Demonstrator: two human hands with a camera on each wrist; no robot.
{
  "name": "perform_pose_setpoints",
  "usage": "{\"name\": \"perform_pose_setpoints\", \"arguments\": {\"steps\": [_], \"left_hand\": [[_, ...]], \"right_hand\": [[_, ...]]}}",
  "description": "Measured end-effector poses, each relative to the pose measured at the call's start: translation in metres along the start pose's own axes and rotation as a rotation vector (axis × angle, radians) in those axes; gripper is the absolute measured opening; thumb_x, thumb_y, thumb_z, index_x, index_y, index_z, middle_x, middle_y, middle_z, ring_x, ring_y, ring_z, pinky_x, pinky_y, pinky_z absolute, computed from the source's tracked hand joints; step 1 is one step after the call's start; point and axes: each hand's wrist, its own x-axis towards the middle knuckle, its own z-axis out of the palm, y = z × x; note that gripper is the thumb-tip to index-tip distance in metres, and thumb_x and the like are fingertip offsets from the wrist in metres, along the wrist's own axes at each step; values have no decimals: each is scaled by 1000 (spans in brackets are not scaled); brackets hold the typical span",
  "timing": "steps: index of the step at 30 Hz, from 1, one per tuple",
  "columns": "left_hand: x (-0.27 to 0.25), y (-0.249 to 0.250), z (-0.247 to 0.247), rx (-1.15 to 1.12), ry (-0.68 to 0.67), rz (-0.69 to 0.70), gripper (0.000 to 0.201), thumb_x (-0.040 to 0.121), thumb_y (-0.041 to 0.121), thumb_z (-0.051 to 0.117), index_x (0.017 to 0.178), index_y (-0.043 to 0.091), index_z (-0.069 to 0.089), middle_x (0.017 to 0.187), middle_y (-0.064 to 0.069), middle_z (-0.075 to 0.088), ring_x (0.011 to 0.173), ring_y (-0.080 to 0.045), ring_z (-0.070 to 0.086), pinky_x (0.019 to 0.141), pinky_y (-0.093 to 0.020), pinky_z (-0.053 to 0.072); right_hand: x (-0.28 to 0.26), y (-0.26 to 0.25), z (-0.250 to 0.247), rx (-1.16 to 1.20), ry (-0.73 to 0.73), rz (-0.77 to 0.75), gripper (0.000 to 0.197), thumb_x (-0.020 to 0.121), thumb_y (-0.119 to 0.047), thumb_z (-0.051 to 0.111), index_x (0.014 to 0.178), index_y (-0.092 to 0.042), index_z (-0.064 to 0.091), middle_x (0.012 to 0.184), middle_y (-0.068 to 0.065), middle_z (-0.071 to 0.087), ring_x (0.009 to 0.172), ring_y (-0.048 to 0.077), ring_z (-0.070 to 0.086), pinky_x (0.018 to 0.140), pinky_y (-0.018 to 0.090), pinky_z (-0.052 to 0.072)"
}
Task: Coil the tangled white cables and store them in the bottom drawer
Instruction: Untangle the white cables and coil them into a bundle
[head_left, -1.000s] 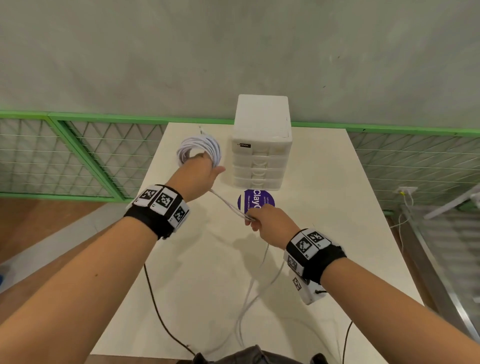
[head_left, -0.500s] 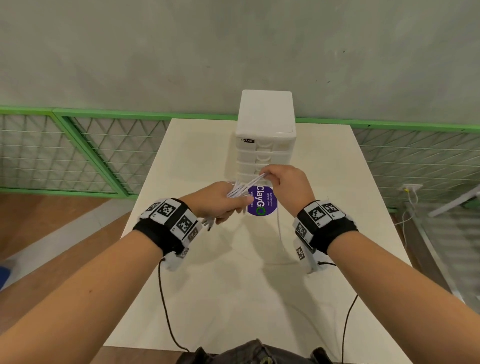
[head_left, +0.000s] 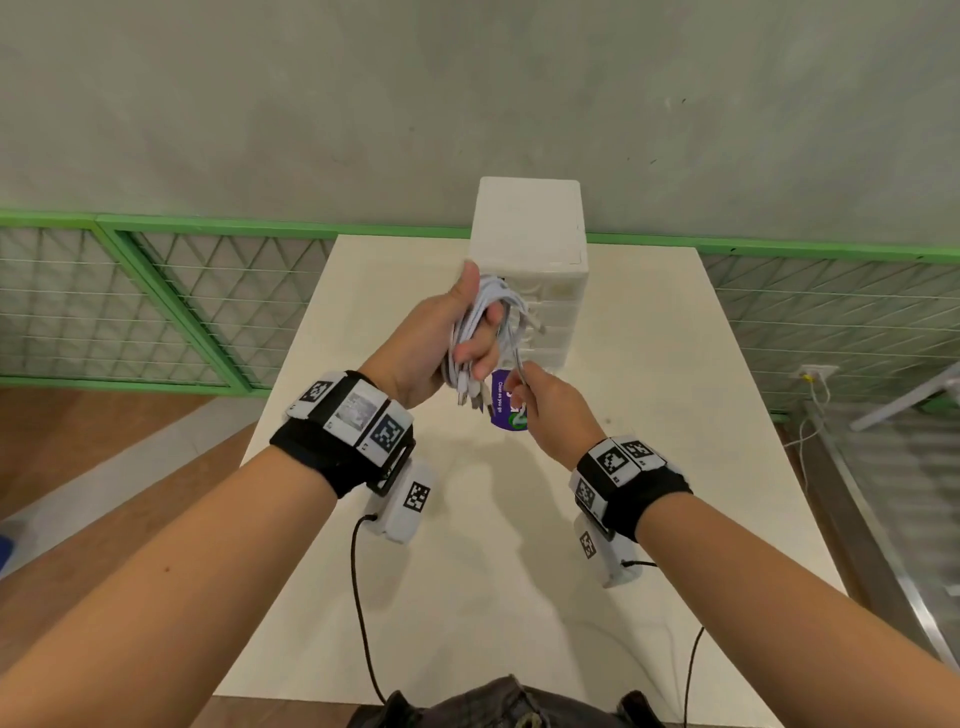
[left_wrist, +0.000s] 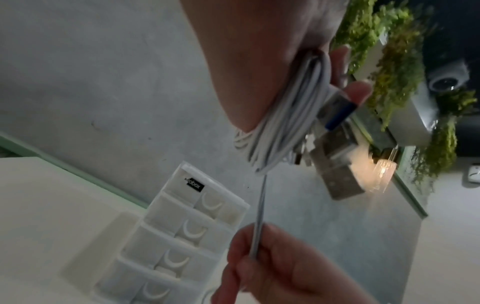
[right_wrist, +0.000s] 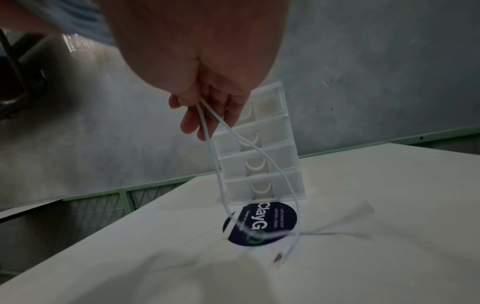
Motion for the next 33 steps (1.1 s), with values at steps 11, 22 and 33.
{"name": "perform_pose_setpoints", "arguments": {"steps": [11,22,33], "left_hand": [[27,9,4,-105,402,244,28,103,30,26,92,15,47,70,-2,57,71,-18,60,76,-36,50],[18,-31,-39,1436,232,-33,41,99,38,36,86,2,51,68,-8,54,65,-28,53,61,-35,38],[-3,-41,-16,535,-32,-334,56,91,55,46,67,5,53,39,-2,34,34,-18,30,44,-24,32]], "right_hand": [[-14,4,24,85,-237,1,18,94,-6,31,100,-16,45,68,-5,47,59,8,46,57,18,37],[-21,10,8,31,-220,-119,23,97,-12,36,107,-16,56,78,-14,52,69,6,47,67,20,38],[15,8,-24,94,153,-237,29,92,-5,40,112,-12,59,111,9,62,102,22,55,87,29,44]]}}
